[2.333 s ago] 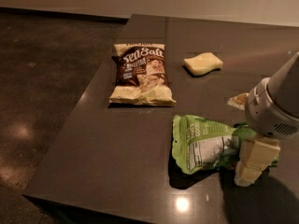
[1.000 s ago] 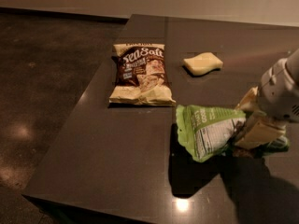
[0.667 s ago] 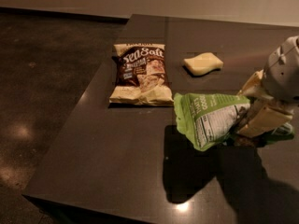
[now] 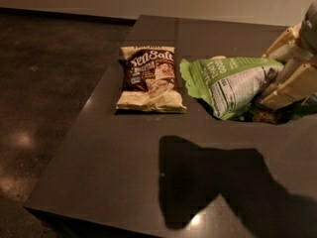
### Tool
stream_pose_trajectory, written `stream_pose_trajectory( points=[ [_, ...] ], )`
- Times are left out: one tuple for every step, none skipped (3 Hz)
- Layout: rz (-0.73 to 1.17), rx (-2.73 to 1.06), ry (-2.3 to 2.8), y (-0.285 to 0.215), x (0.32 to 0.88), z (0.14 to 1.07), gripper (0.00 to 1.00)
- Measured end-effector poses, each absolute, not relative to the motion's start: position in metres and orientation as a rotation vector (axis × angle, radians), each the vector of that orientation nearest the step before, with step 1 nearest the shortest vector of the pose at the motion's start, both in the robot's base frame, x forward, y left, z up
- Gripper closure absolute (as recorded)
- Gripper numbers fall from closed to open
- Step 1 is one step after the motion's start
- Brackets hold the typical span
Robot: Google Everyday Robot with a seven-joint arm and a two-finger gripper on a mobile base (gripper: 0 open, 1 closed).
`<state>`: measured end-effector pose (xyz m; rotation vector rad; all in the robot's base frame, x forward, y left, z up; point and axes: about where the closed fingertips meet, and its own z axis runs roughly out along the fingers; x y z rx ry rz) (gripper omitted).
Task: Pick green rice chip bag
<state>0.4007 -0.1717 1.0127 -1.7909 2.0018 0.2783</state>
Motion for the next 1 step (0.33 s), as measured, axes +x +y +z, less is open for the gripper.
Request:
stream_pose_trajectory(
  points=[
    [0.259, -1.777, 1.990, -0.1701, 0.4034, 1.0167, 1.00]
  ],
)
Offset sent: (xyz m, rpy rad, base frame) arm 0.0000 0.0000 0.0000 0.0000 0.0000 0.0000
